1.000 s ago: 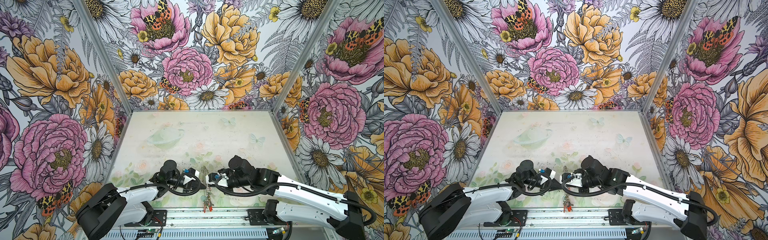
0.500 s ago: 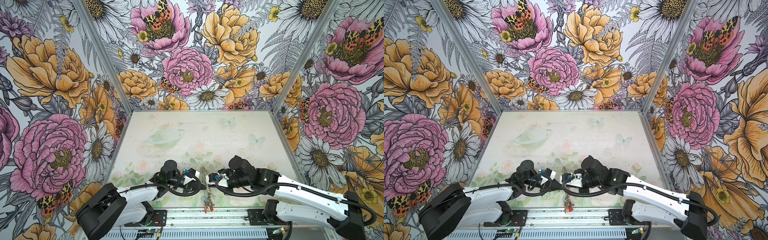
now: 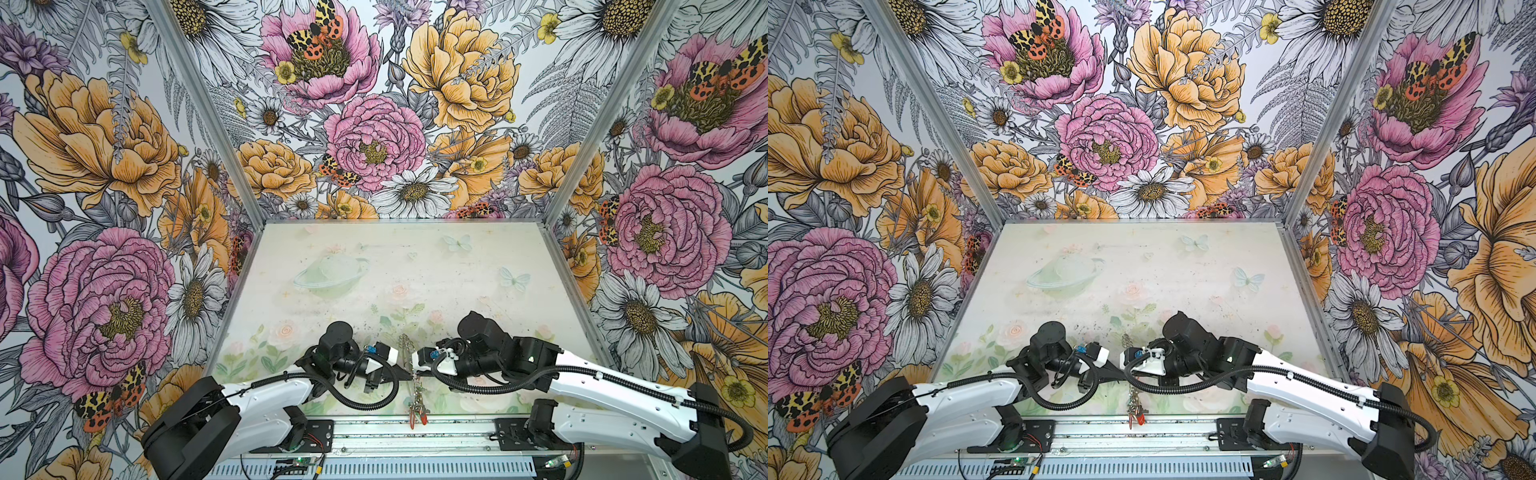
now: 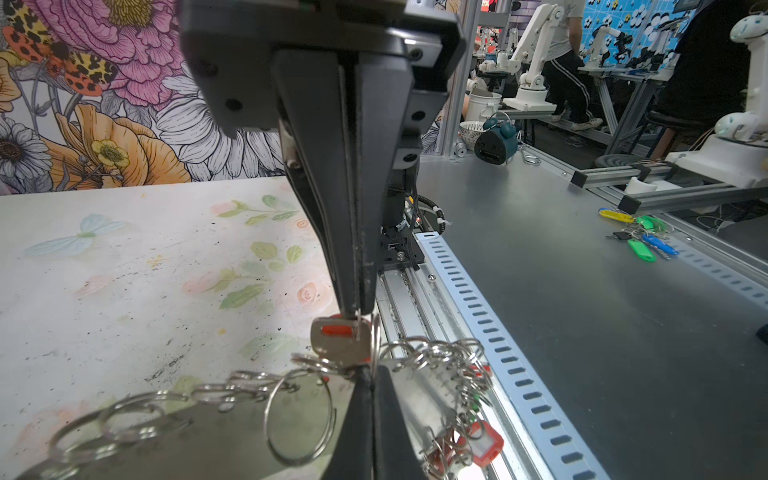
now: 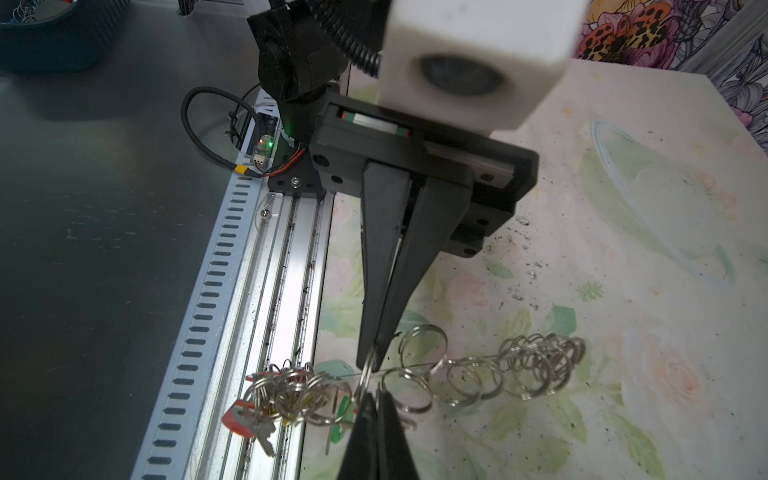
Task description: Put the keys on the keyring
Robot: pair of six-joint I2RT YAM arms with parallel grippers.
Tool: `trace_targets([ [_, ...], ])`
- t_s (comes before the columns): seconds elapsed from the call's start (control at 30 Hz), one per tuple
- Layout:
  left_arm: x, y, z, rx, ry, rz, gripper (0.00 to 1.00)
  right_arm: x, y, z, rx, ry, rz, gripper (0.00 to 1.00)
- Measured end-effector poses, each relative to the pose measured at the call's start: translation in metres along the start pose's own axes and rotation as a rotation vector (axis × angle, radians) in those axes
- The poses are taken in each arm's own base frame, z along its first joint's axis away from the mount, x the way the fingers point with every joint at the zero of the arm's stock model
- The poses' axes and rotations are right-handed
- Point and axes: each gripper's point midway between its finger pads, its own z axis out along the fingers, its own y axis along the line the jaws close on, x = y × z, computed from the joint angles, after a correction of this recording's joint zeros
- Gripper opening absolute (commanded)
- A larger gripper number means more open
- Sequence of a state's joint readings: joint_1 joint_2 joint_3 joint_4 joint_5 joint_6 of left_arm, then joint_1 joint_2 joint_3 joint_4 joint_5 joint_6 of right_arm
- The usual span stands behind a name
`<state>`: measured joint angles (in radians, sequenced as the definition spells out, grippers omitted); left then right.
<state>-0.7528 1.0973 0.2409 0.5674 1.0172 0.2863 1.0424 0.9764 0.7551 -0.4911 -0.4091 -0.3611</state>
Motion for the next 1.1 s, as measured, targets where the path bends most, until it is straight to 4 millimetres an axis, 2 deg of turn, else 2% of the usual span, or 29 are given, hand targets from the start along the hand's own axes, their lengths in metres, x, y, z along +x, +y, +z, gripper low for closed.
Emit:
trace_targets([
  [0.3, 0.0031, -0.0008, -0.0008, -0.005, 0.010, 0.007, 0.00, -0.0003, 0.0022, -0.0061, 0.005, -0.003, -0.020, 0.00],
  [1.1, 0.0048, -0.0002, -0.0003, -0.004, 0.013, -0.001, 0.00, 0.0013, 0.0066, -0.0013, -0.030, 0.001, -0.041, 0.00],
])
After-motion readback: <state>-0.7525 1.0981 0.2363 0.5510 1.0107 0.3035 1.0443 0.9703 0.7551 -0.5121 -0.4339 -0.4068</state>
